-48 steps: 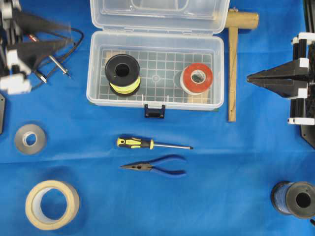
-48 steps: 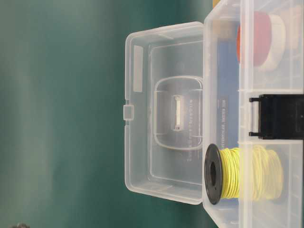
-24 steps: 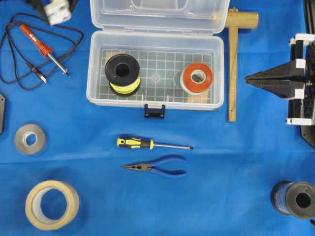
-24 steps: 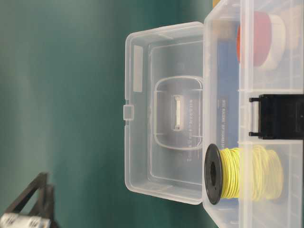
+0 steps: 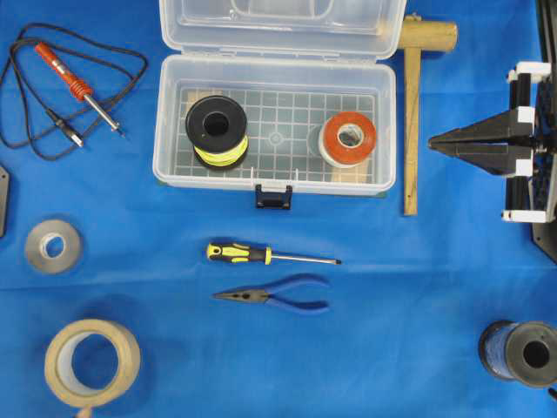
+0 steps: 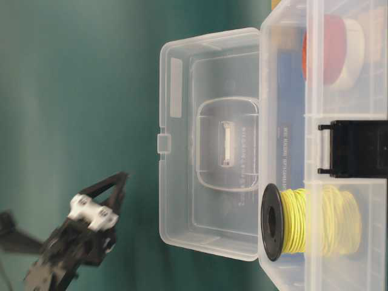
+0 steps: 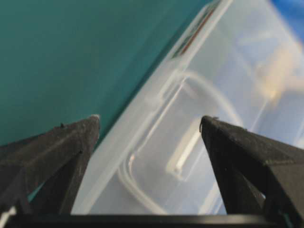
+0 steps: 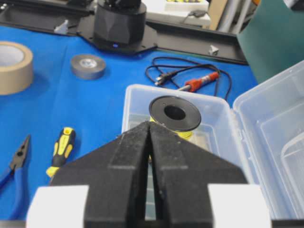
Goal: Close the tool box with the left arm.
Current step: 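Move the left gripper under the raised clear lid of the tool box, then push the clear lid over with the left gripper, swinging it down shut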
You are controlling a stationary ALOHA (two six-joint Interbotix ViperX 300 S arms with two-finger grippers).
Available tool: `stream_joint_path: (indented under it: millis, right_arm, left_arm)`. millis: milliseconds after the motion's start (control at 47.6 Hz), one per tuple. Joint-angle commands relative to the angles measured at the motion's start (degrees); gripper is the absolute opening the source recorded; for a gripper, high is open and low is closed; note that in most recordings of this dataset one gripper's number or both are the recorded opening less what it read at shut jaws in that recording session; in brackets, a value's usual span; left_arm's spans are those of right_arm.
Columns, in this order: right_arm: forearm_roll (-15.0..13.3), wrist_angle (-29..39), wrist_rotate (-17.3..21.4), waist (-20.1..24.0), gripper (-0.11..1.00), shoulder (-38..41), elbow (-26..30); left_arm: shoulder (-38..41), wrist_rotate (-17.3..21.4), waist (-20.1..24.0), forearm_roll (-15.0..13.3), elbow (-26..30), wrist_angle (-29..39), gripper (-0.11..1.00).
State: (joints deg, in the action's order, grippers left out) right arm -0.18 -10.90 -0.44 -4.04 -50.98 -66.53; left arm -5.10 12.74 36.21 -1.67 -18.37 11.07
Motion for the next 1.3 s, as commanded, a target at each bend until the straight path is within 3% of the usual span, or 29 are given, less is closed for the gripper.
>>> stream_joint_path:
  millis: [0,231,462,945,1281]
  right_arm:
    - [0.00,-0.26,0.09,0.00,0.00,0.62,1.14]
    - [0.00,-0.26,0.09,0.00,0.00,0.97,1.05]
    - [0.00,-0.26,0.09,0.00,0.00,1.05,1.05]
    - [0.00,-0.26,-0.09,0.00,0.00,1.14,1.14]
    - [-0.26,-0.26,-0.18,0.00,0.00,1.05,1.14]
  left_arm:
    - [1.85,0.26,0.70,0.00,4.04,3.16,0.93]
    - [7.38,1.85,2.46,0.00,8.70,10.90,0.93]
    - [8.70,1.93,2.11,0.00,9.14,13.97,0.93]
    - [4.48,1.14,-6.42,0.00,8.96,25.14,0.93]
    - [-2.55,-3.52,-13.10,-0.09,4.39,30.41,0.93]
